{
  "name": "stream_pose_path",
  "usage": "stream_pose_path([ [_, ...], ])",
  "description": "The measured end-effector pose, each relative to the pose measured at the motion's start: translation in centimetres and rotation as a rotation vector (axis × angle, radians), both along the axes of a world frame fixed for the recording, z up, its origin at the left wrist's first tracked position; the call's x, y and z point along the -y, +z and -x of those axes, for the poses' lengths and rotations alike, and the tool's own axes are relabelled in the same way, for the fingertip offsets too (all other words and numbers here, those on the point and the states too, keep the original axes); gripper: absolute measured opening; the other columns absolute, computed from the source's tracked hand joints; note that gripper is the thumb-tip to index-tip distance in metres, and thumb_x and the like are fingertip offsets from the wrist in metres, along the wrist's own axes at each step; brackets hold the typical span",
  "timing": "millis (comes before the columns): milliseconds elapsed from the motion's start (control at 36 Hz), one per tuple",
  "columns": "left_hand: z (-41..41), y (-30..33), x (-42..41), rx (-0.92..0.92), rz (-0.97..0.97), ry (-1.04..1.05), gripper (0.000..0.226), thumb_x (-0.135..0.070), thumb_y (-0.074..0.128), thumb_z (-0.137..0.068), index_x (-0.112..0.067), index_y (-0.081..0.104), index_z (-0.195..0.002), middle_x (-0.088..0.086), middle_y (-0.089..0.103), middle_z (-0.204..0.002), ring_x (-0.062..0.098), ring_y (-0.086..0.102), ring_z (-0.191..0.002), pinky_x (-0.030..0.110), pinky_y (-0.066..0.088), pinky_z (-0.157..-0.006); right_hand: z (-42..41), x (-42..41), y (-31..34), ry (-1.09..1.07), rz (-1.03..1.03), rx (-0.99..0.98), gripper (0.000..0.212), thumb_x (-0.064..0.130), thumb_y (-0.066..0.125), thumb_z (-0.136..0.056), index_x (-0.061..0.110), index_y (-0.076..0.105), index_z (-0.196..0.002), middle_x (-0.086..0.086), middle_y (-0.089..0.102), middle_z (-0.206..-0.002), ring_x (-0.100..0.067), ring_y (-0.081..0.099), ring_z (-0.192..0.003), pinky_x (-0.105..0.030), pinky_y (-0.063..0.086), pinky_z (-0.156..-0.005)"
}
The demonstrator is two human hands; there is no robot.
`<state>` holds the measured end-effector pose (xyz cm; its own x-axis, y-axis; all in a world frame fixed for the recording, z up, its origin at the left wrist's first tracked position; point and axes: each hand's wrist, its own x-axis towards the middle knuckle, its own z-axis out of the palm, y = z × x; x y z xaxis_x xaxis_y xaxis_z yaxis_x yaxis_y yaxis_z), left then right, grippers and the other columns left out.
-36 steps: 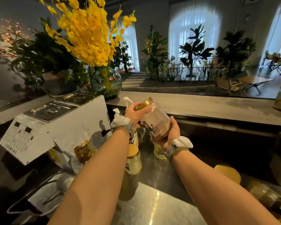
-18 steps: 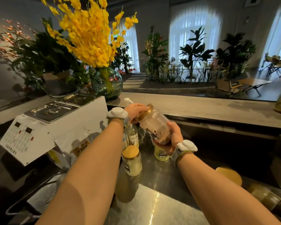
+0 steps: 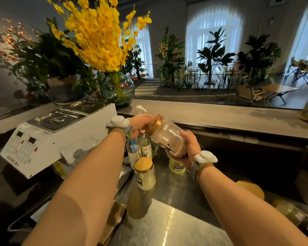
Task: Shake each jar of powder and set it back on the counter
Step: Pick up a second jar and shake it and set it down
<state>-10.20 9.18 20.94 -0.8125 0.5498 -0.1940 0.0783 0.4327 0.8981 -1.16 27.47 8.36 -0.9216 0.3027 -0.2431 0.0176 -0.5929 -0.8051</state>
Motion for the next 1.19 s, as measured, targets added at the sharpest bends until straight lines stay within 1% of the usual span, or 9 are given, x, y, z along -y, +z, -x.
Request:
stream_pose_path([
  [111, -0.1, -0.2, 0.4, -0.116, 0.152, 0.042, 0.051, -0.056, 0.06, -0.088, -0.022, 0.055, -0.125, 0.005, 0.061, -0.12, 0.023, 0.06, -0.109, 0.04, 0.052, -0.095, -0.3, 0.0, -0.2, 0.007, -0.036, 0.009, 0.072, 0.047, 0.076, -0.08, 0.039, 0.043, -0.143, -0.011, 0.055, -0.135, -0.04, 0.059, -0.117, -0.061, 0.059, -0.086],
  [250, 0.0, -0.2, 1.0, -0.044, 0.068, -0.041, 0.054, -0.016, 0.067, -0.09, -0.021, 0.046, -0.139, 0.002, 0.053, -0.128, 0.023, 0.049, -0.114, 0.036, 0.046, -0.084, -0.6, -0.4, -0.4, 0.011, -0.076, 0.044, 0.069, 0.045, 0.073, -0.085, 0.042, 0.04, -0.145, -0.01, 0.053, -0.135, -0.039, 0.058, -0.117, -0.058, 0.06, -0.084],
  [333, -0.3, -0.2, 0.6, -0.037, 0.093, -0.004, 0.034, -0.037, 0.065, -0.091, -0.021, 0.056, -0.12, 0.003, 0.059, -0.115, 0.022, 0.054, -0.107, 0.033, 0.05, -0.082, -0.6, -0.4, -0.3, 0.008, -0.082, 0.051, 0.068, 0.046, 0.072, -0.085, 0.042, 0.04, -0.145, -0.01, 0.053, -0.135, -0.039, 0.058, -0.116, -0.058, 0.061, -0.083],
  [417, -0.3, -0.4, 0.3, -0.036, 0.189, 0.056, 0.055, -0.066, 0.061, -0.081, -0.022, 0.058, -0.113, 0.007, 0.063, -0.118, 0.023, 0.06, -0.108, 0.039, 0.052, -0.091, -0.4, -0.2, -0.2, 0.012, -0.097, 0.055, 0.069, 0.046, 0.073, -0.085, 0.041, 0.039, -0.146, -0.01, 0.052, -0.134, -0.039, 0.058, -0.115, -0.058, 0.061, -0.081],
  [639, -0.6, 0.3, 0.3, -0.021, 0.209, -0.059, 0.044, -0.032, 0.066, -0.091, -0.022, 0.05, -0.13, 0.007, 0.055, -0.131, 0.021, 0.055, -0.109, 0.035, 0.051, -0.083, -0.5, -0.5, -0.3, 0.013, -0.099, 0.056, 0.072, 0.046, 0.074, -0.082, 0.042, 0.04, -0.145, -0.01, 0.052, -0.137, -0.039, 0.057, -0.118, -0.061, 0.059, -0.086],
  [861, -0.4, 0.5, 0.2, 0.089, 0.185, 0.099, 0.07, -0.063, 0.056, -0.086, -0.014, 0.047, -0.135, 0.014, 0.062, -0.124, 0.031, 0.059, -0.115, 0.046, 0.048, -0.1, -0.8, -0.9, -0.1, 0.015, -0.156, 0.053, 0.071, 0.045, 0.073, -0.085, 0.043, 0.038, -0.147, -0.009, 0.051, -0.138, -0.039, 0.057, -0.117, -0.061, 0.06, -0.085],
  [972, -0.3, 0.2, 0.5, -0.005, 0.235, 0.024, 0.056, -0.048, 0.068, -0.085, -0.022, 0.052, -0.132, 0.007, 0.061, -0.124, 0.025, 0.061, -0.104, 0.045, 0.054, -0.093, -0.9, -0.7, -0.1, 0.005, -0.158, 0.048, 0.068, 0.042, 0.071, -0.089, 0.042, 0.037, -0.148, -0.008, 0.051, -0.139, -0.038, 0.056, -0.117, -0.059, 0.06, -0.084],
  [1111, 0.5, 0.1, 0.9, 0.005, 0.096, -0.137, 0.069, -0.002, 0.075, -0.074, -0.044, 0.056, -0.126, -0.003, 0.05, -0.137, 0.032, 0.045, -0.13, 0.058, 0.043, -0.104, -0.8, -0.5, -0.3, 0.004, -0.078, 0.041, 0.07, 0.043, 0.074, -0.084, 0.041, 0.041, -0.145, -0.01, 0.053, -0.136, -0.04, 0.057, -0.118, -0.061, 0.059, -0.085],
  [1194, 0.2, 0.2, 0.6, 0.005, 0.038, -0.128, 0.063, -0.015, 0.072, -0.082, -0.039, 0.05, -0.135, 0.002, 0.044, -0.146, 0.034, 0.038, -0.137, 0.058, 0.035, -0.111, -0.7, -0.3, -0.3, 0.007, -0.069, 0.04, 0.072, 0.045, 0.076, -0.08, 0.042, 0.043, -0.143, -0.01, 0.053, -0.136, -0.041, 0.057, -0.117, -0.061, 0.059, -0.083],
])
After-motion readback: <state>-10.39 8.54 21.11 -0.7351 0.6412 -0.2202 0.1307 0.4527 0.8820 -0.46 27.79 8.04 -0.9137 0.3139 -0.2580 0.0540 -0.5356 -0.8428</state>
